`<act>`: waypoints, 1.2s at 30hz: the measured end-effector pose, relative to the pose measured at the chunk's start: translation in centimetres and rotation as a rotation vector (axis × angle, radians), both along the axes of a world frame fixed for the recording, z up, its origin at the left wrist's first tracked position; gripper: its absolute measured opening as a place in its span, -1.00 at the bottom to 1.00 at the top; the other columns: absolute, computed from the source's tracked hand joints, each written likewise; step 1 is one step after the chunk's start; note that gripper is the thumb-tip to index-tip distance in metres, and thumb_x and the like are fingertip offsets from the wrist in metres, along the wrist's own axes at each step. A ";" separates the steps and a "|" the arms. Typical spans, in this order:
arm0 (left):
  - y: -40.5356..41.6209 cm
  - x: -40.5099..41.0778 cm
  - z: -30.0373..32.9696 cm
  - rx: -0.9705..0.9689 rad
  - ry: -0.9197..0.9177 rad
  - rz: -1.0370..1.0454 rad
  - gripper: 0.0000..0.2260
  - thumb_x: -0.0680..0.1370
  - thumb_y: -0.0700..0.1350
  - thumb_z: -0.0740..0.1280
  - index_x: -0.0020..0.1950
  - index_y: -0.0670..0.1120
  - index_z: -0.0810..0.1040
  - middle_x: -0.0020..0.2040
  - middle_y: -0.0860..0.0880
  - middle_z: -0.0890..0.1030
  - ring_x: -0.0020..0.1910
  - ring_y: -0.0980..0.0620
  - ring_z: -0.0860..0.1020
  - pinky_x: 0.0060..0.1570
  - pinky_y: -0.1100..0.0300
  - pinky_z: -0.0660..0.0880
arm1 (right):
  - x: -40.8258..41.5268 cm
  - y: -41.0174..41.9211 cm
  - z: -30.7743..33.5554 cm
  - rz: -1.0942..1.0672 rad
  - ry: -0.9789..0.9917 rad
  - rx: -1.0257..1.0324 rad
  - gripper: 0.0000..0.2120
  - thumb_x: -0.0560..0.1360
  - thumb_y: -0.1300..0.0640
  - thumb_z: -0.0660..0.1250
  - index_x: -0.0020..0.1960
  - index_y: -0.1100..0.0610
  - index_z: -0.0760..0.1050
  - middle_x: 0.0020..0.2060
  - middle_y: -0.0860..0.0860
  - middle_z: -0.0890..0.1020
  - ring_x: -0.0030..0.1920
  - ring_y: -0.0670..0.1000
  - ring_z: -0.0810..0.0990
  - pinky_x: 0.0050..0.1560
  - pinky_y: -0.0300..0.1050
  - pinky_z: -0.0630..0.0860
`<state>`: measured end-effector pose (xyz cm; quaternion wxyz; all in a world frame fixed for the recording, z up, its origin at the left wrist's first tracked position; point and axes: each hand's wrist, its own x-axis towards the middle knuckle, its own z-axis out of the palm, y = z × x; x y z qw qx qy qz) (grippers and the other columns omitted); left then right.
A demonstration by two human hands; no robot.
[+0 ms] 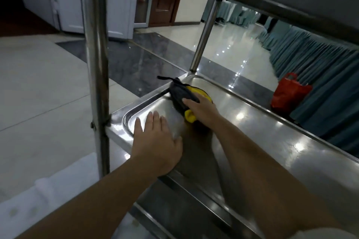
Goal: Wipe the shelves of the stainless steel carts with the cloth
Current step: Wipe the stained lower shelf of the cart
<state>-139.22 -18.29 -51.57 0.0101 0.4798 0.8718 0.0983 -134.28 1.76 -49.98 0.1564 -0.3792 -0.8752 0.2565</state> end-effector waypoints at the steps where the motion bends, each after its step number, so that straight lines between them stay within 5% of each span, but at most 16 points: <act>1: -0.1 0.0 -0.1 0.005 0.006 0.002 -0.34 0.61 0.21 -0.10 0.57 -0.17 -0.06 0.58 -0.19 -0.06 0.56 -0.14 -0.10 0.48 -0.18 -0.17 | 1.0 1.8 0.0 -0.077 0.023 0.002 -0.61 0.49 -0.25 0.23 0.26 -0.16 0.46 -0.03 -0.04 0.59 0.00 0.03 0.54 0.11 0.00 0.43; 8: 0.3 0.4 -0.8 0.064 -0.033 0.008 -0.31 0.59 0.25 -0.14 0.56 -0.19 -0.13 0.57 -0.22 -0.13 0.55 -0.18 -0.20 0.42 -0.20 -0.34 | 2.1 9.8 0.5 -0.435 0.029 -0.135 -0.50 0.39 -0.28 0.19 0.25 -0.08 0.46 -0.02 0.12 0.63 0.08 0.22 0.54 0.30 0.23 0.35; 15: 0.6 0.4 -1.2 0.010 -0.005 0.007 -0.27 0.57 0.32 -0.12 0.57 -0.14 -0.12 0.58 -0.19 -0.15 0.54 -0.19 -0.23 0.38 -0.21 -0.39 | -8.3 7.7 -0.3 -0.048 0.033 -0.167 -0.42 0.29 -0.30 0.29 0.29 -0.21 0.43 0.06 0.01 0.61 0.04 0.12 0.57 0.18 0.11 0.48; 23: 0.3 0.7 -0.9 0.020 -0.032 -0.083 -0.42 0.62 0.21 -0.10 0.57 -0.02 -0.07 0.58 -0.17 -0.13 0.55 -0.20 -0.20 0.35 -0.20 -0.42 | 7.2 12.2 -0.1 -0.433 0.159 -0.062 -0.73 0.52 -0.10 0.30 0.12 0.02 0.55 -0.54 -0.07 0.60 -0.41 -0.03 0.59 -0.21 -0.18 0.55; 25: 0.6 0.7 -0.6 0.016 -0.006 -0.235 -0.51 0.65 0.11 -0.10 0.57 0.01 0.01 0.59 -0.14 -0.03 0.56 -0.16 -0.10 0.47 -0.20 -0.22 | 13.1 12.2 0.3 -0.539 0.129 -0.025 -0.66 0.55 -0.08 0.27 0.22 0.10 0.51 -0.32 0.05 0.66 -0.26 0.06 0.62 -0.12 -0.18 0.53; 28: 1.1 1.0 0.1 0.015 0.038 -0.374 -0.57 0.67 0.02 -0.03 0.54 -0.03 0.13 0.55 -0.12 0.15 0.53 -0.13 0.08 0.50 -0.12 0.00 | 19.4 10.5 0.6 -0.649 0.041 -0.043 -0.53 0.55 -0.15 0.21 0.37 0.07 0.42 0.14 0.24 0.59 0.16 0.26 0.53 0.27 0.08 0.38; 30: 1.5 1.4 0.6 0.025 0.026 -0.370 -0.59 0.66 0.02 -0.01 0.50 -0.04 0.22 0.51 -0.11 0.24 0.50 -0.11 0.16 0.48 -0.09 0.06 | 20.7 8.2 0.4 -0.654 0.010 -0.056 -0.50 0.52 -0.20 0.19 0.38 0.00 0.39 0.14 0.21 0.60 0.18 0.25 0.53 0.32 0.15 0.35; 33: 2.5 2.5 1.3 0.028 -0.049 -0.341 -0.59 0.63 0.08 0.02 0.39 -0.07 0.33 0.42 -0.10 0.34 0.44 -0.06 0.24 0.46 -0.09 0.09 | 18.5 3.7 0.3 -0.517 0.072 -0.080 -0.59 0.49 -0.15 0.27 0.28 -0.03 0.48 -0.11 0.12 0.69 -0.05 0.16 0.64 0.16 0.10 0.52; 36: 3.6 5.8 1.3 -0.007 -0.034 -0.382 -0.51 0.60 0.17 0.02 0.42 -0.09 0.30 0.48 -0.09 0.28 0.48 -0.06 0.19 0.43 -0.14 0.10 | 15.9 0.0 -0.3 -0.262 0.097 -0.140 -0.47 0.37 -0.23 0.31 0.32 -0.14 0.44 0.12 0.04 0.62 0.08 0.07 0.61 0.18 0.08 0.52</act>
